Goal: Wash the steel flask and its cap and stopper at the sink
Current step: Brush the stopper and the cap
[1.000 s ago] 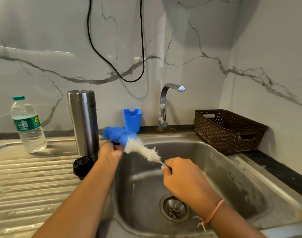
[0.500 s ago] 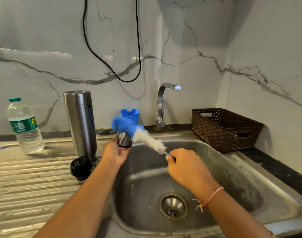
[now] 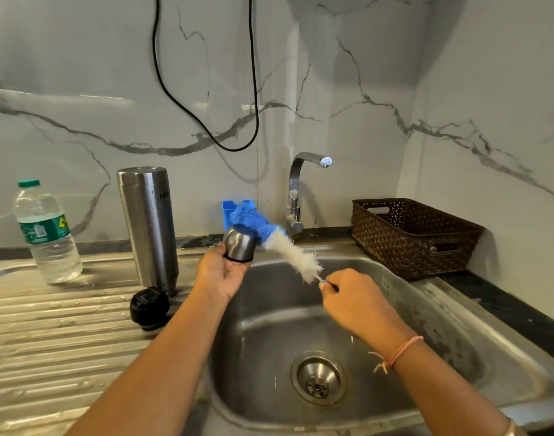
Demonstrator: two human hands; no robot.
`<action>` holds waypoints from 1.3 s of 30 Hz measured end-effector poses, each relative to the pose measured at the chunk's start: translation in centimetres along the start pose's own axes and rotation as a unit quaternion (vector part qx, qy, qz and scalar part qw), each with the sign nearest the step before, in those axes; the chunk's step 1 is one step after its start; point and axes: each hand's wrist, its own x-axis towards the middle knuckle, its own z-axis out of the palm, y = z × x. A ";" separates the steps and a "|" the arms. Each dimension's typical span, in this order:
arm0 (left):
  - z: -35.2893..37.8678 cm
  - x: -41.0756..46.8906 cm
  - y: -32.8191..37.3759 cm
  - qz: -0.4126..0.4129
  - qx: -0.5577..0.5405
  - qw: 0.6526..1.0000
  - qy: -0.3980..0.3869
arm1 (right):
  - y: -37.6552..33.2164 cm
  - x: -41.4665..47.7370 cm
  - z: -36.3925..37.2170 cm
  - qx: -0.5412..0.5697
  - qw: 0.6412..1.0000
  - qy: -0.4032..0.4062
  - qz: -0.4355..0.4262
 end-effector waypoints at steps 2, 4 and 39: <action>-0.3 0.4 0.3 0.023 -0.008 1.000 0.015 | 0.1 -0.2 -0.3 0.001 1.000 -0.011 -0.017; -0.8 0.9 0.6 0.047 -0.014 0.999 0.023 | -0.3 -0.5 -0.3 0.005 0.999 -0.025 -0.040; -1.3 -1.5 1.1 -0.087 -0.003 0.994 0.064 | 2.6 0.7 -2.3 0.044 0.998 -0.005 -0.035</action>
